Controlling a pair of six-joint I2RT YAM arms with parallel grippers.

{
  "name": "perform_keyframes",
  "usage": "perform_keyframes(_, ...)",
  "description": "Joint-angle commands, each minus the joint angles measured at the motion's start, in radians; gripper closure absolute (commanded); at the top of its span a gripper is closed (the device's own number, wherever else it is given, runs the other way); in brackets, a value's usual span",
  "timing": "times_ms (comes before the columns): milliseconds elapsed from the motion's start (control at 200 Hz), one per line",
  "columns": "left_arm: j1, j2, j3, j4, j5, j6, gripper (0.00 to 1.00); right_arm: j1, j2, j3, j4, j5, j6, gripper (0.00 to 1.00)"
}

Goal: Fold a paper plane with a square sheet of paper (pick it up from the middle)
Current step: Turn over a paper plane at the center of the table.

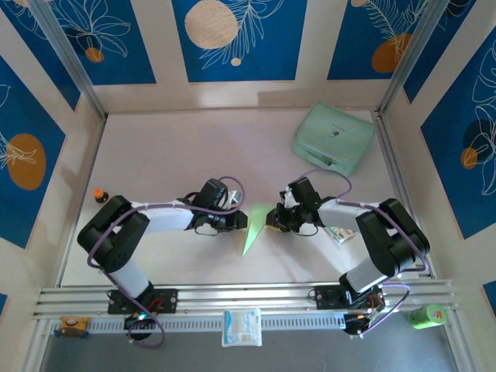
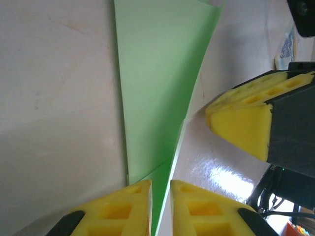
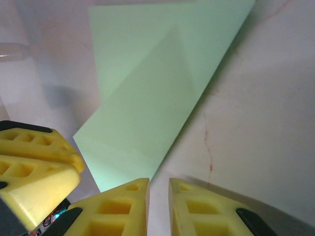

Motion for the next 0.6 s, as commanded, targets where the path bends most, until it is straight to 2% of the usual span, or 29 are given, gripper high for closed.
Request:
perform_keyframes(0, 0.01, 0.02, -0.015, -0.009, 0.034, 0.015, 0.82, 0.007, -0.011, -0.021, 0.007, -0.031, 0.02, 0.81)
perform_keyframes(595, 0.007, 0.076, 0.005, -0.054, 0.062, 0.057, 0.8, 0.025, -0.003, -0.045, 0.054, -0.088, 0.035, 0.79)
